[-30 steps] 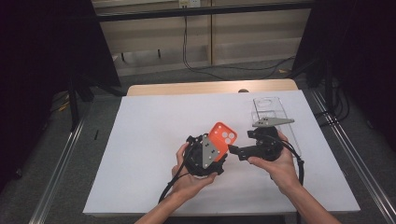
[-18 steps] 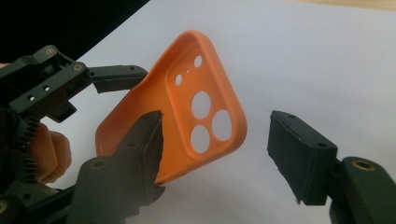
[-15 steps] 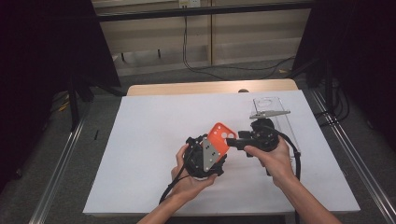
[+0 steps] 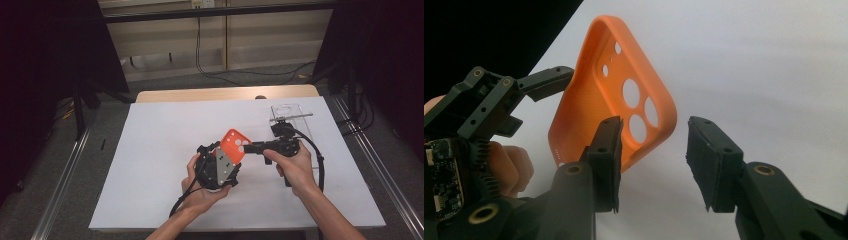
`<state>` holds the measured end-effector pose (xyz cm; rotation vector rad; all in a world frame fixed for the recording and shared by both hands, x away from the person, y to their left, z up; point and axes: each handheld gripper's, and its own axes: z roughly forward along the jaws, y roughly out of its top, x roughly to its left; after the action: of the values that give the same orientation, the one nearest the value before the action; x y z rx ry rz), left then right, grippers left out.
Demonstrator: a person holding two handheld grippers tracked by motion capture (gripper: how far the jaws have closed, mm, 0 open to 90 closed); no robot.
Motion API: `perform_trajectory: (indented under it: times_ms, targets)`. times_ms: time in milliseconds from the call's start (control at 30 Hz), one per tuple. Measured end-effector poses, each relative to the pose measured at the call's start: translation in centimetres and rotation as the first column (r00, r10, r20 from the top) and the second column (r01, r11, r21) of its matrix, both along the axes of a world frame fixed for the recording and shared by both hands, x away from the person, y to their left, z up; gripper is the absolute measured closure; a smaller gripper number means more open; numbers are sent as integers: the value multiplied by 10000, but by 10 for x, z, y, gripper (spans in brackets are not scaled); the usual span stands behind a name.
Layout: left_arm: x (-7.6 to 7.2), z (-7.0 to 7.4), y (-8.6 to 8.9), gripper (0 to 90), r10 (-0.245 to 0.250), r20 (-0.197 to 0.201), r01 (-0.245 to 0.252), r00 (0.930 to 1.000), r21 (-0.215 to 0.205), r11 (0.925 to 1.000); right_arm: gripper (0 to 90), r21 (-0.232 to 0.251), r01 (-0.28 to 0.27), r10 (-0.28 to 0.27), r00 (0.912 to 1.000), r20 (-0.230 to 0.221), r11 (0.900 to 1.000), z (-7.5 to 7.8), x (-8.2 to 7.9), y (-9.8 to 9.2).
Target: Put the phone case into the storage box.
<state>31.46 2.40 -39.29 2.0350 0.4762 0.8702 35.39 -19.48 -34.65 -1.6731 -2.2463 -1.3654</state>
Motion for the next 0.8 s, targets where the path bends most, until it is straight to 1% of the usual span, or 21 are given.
perform_trajectory:
  times_ms: [33,67,133,167,233,267,333,367,400,433,467,533,800]
  targets:
    - [-1,0,0,142,19,-8,-20,10000,-44,10000,589,-70,7,-7,10000,27,10000,-1,0,0]
    - [-1,0,0,143,-23,39,23,10000,10,10000,605,-128,52,-52,10000,-36,9999,-1,0,1]
    - [-1,0,0,143,-33,121,32,9999,47,10000,628,13,35,-35,9999,-146,10000,-3,0,1]
    - [-1,0,-1,143,-30,67,30,10000,62,10000,647,21,47,-47,9999,-160,10000,-3,0,1]
    - [-2,0,-1,143,-73,116,71,9999,137,9999,676,82,21,-19,9998,-186,10000,-4,1,1]
    - [-3,-1,-2,143,-80,152,79,9999,98,9999,679,71,36,-35,9998,-200,10000,-4,1,2]
    - [-5,-1,-4,143,-140,248,134,9996,226,9997,680,134,67,-63,9995,-315,9999,-5,2,2]
    - [-5,-1,-4,143,-198,280,189,9994,330,9993,698,146,89,-84,9994,-346,9999,-6,3,2]
    - [-5,-2,-5,143,-146,263,138,9995,312,9994,734,176,124,-118,9993,-357,9998,-7,3,3]
    - [-4,-2,-5,142,-115,282,106,9995,304,9995,736,175,179,-173,9994,-308,9997,-8,3,2]
    - [-4,-3,-6,142,-106,227,99,9997,280,9996,742,208,165,-157,9992,-355,9996,-8,4,2]
    - [-3,-4,-6,143,-86,254,75,9996,420,9991,751,346,147,-133,9992,-383,9993,-9,3,1]
    - [-2,-4,-6,144,12,154,-18,9999,410,9992,759,500,239,-222,9991,-359,9985,-9,2,1]
